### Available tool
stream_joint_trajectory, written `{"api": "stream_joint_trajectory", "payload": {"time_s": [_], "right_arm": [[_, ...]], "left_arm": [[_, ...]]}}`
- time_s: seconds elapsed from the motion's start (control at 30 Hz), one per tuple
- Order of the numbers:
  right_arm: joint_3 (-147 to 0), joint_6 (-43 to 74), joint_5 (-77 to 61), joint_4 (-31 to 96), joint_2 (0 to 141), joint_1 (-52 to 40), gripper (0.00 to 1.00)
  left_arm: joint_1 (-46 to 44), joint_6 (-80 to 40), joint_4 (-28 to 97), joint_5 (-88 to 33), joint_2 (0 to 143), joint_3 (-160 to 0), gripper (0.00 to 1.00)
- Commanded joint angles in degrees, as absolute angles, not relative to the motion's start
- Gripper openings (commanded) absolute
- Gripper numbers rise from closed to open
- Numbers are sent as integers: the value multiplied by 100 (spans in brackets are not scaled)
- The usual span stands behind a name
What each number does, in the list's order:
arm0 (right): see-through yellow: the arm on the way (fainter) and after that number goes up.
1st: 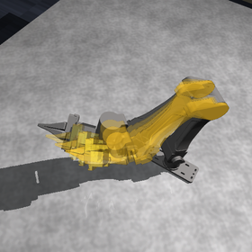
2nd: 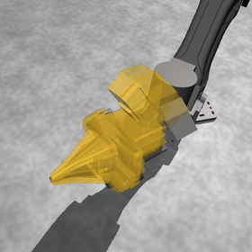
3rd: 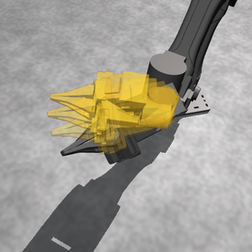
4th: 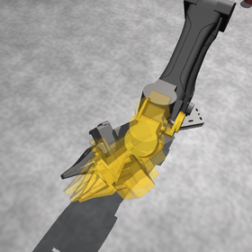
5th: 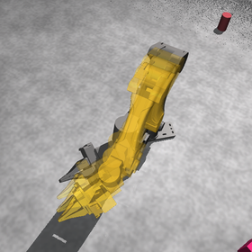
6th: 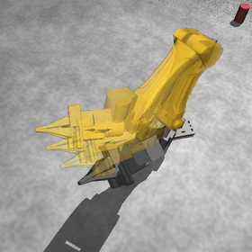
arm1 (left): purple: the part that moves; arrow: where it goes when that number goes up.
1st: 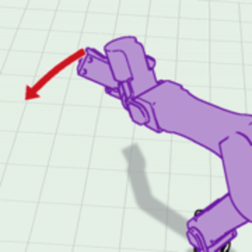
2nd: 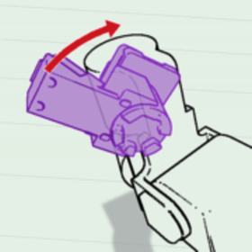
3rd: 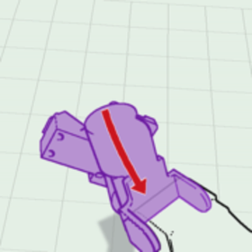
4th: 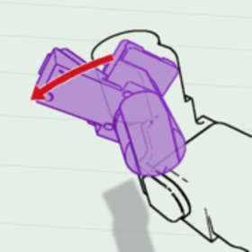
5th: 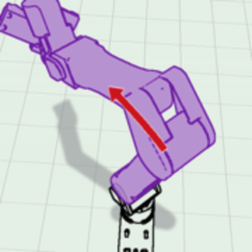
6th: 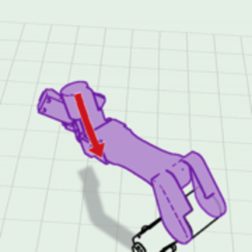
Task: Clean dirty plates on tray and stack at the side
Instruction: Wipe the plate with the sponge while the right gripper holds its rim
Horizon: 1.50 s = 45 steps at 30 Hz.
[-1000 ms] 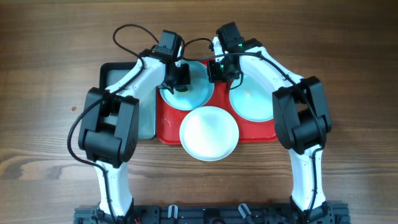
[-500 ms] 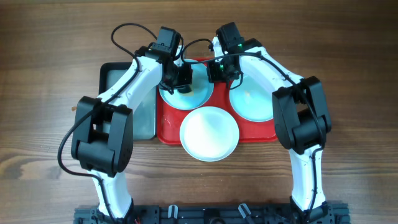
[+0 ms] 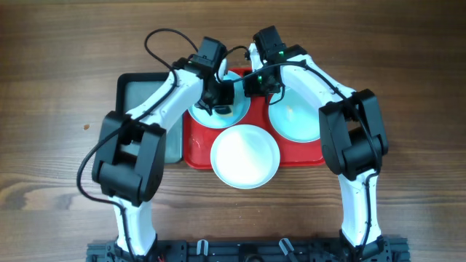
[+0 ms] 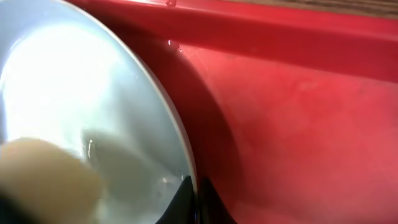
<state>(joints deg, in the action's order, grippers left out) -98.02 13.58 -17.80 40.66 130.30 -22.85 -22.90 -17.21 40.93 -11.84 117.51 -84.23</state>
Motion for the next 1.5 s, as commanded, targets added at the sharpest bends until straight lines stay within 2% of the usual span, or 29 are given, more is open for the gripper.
{"api": "stream_joint_trajectory", "payload": {"time_s": [0.0,0.1,0.2,0.3,0.57,0.77,1.17,1.47], "right_arm": [[-9778,1304,-1787,4117,13229,-2329,4],[-9778,1304,-1787,4136,13229,-2329,4],[-9778,1269,-1787,4160,13229,-2329,4],[-9778,1197,-1785,4165,13229,-2329,4],[-9778,1199,-1785,4169,13229,-2329,4],[-9778,1199,-1787,4163,13229,-2329,4],[-9778,1199,-1789,4139,13229,-2329,4],[-9778,1199,-1789,4139,13229,-2329,4]], "left_arm": [[-2368,-1671,3850,-1149,12084,-8420,4],[-2357,-1669,3774,-967,12154,-8420,4],[-2349,-1669,3776,-56,12151,-8420,4],[-2279,-1669,3793,314,12151,-8420,4],[-1684,-1673,3721,458,12151,-8423,5],[-1594,-1702,3566,456,12149,-8433,8],[-1623,-1940,3063,-1481,12396,-8433,6],[-2091,-2018,2998,-2132,12637,-8433,8]]}}
